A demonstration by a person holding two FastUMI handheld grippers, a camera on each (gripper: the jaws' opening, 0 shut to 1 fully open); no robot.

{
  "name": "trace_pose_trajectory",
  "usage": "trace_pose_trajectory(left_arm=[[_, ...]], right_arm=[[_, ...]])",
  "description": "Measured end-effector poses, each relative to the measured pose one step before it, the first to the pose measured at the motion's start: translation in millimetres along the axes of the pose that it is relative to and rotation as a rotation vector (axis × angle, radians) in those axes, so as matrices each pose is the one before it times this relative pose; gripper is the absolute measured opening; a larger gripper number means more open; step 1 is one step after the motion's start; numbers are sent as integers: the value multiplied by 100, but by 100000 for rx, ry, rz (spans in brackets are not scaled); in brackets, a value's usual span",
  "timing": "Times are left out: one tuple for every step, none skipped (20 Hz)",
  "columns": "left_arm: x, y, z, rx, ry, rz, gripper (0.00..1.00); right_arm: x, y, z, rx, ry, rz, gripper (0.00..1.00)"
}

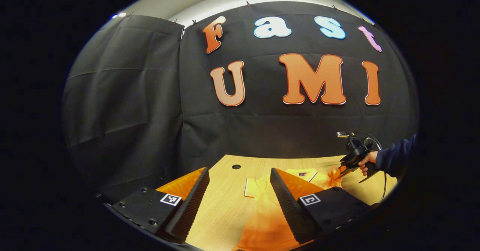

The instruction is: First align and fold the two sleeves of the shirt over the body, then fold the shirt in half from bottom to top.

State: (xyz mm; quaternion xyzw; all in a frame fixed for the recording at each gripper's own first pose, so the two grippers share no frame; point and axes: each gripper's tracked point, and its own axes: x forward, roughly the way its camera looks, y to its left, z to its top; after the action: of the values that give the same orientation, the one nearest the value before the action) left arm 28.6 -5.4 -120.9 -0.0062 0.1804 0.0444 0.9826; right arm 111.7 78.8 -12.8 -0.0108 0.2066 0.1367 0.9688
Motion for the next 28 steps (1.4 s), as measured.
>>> trace_pose_trajectory(left_arm=[[-154,-14,-254,137,235,21,98],[-5,57,-105,137,376,9,98],[39,199,-302,39,258,114,98],[54,90,-241,36,613,184,98],[104,-9,-390,-69,720,285,98],[97,129,-251,-361,681,227,98],[202,108,-439,-169,1108,-56,98],[105,214,-254,-259,929,371,98],[279,154,-519,-117,1441,-81,98],[486,96,-107,-699,971,-218,98],[640,123,-414,-798,1280,-571,98],[661,333,-146,-1346,1389,134,98],[1136,225,-493,-1578,2640,-221,98],[1110,72,-322,-1555,2685,-801,98],[1461,-80,-579,-1551,3144,-1715,98],[1461,-10,-245,-1656,2657,-2088,98],[1700,123,-502,-2099,2487,-2345,98],[1741,-40,-392,-1335,3759,-3131,98],[1717,117,-517,-1164,3209,-2841,98],[1856,419,-533,-614,3856,-2818,99],[2158,379,-525,-333,4316,-2326,99],[2022,304,-580,-98,5561,-1996,98],[1873,310,-779,82,6672,-2641,98],[2025,304,-250,361,6850,-990,98],[1906,450,-748,794,7468,-415,98],[1807,324,-124,210,5686,257,98],[1750,-34,-266,-482,5067,-588,98],[1455,90,699,-814,2788,-816,98]], right_arm=[[-166,1214,-195,-4777,535,699,4],[-134,1553,342,-5092,-2551,2697,4],[108,1541,235,-4102,-1761,2864,4],[-270,1405,-357,-3042,1384,3345,4],[-242,1613,-783,-1450,2029,4579,13],[296,964,-443,-1557,1748,2579,20],[-57,459,-251,-1318,290,1149,46],[-300,-210,333,-651,-2022,-975,47],[-515,-193,342,281,-2528,-384,50],[-601,-44,405,1264,-1699,235,54],[-833,-90,253,1042,-2064,253,60],[-789,-197,413,360,-2710,-288,65],[-846,-177,295,-6,-2904,-738,75],[-973,-48,113,6,-2475,-659,80],[-968,-12,60,432,-2302,-1209,87],[-950,121,89,495,-2383,-648,89],[-873,2,-106,837,-2141,-1732,94],[-935,35,-53,931,-1956,-1580,95],[-924,-24,-38,1444,-1655,-1932,97],[-851,163,-64,1569,-1374,-1211,97],[-900,90,-93,1873,-1341,-1926,98],[-898,95,21,1632,-1428,-1730,98],[-791,101,21,1441,-1730,-2129,98],[-824,18,11,1262,-1547,-2276,98],[-895,142,-123,1010,-1231,-2103,98],[-765,21,-124,1101,-863,-2664,99],[-875,131,-290,892,-967,-1789,99],[-794,81,-188,1172,-1031,-2103,99]])
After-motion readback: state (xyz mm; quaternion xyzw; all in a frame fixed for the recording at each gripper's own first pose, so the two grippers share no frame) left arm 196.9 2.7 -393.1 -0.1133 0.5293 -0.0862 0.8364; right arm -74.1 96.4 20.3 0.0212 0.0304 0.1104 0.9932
